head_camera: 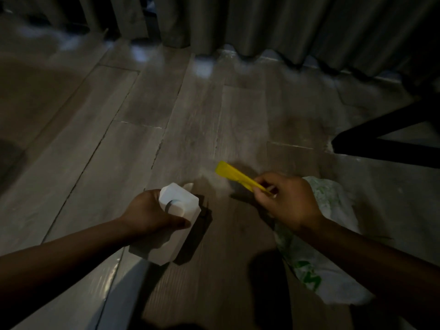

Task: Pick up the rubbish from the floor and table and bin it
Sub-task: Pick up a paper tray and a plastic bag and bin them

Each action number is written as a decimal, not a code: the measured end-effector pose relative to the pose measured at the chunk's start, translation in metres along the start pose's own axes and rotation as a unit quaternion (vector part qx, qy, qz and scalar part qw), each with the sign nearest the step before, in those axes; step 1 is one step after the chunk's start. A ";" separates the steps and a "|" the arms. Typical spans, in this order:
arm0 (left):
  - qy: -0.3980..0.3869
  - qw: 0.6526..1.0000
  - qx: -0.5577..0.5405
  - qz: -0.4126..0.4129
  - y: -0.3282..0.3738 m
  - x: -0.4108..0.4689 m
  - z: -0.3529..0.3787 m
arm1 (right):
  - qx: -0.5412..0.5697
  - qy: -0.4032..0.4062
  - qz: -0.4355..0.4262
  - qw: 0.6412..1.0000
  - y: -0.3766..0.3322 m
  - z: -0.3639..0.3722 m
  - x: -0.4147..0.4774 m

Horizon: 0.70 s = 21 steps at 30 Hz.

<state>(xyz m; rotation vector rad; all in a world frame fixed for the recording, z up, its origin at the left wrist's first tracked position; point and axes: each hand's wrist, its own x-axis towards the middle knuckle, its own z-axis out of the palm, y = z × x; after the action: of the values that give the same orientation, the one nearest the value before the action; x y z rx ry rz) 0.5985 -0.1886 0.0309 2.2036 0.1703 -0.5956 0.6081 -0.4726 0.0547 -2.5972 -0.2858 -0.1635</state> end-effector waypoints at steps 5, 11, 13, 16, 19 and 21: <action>-0.017 1.000 -0.002 0.008 0.022 0.008 0.015 | -0.104 0.069 -0.050 0.991 0.021 -0.046 -0.015; -0.060 0.997 0.041 0.011 0.038 0.014 0.037 | -0.220 -0.034 -0.020 0.975 0.064 -0.070 -0.051; -0.063 0.997 0.045 0.004 0.039 0.014 0.041 | -0.250 -0.123 -0.014 0.960 0.081 -0.068 -0.063; -0.063 0.996 0.060 0.001 0.037 0.014 0.043 | -0.263 -0.215 -0.037 0.940 0.103 -0.063 -0.073; -0.057 0.996 0.061 -0.003 0.034 0.013 0.043 | -0.262 -0.291 -0.018 0.920 0.116 -0.053 -0.070; -0.049 0.997 0.057 -0.015 0.033 0.013 0.042 | -0.287 -0.280 0.022 0.916 0.119 -0.045 -0.067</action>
<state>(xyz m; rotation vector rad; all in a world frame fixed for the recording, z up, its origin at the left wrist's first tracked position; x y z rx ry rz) 0.6049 -0.2429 0.0250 2.2788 0.1212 -0.7443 0.5681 -0.6071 0.0243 -3.1854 -0.4301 0.6178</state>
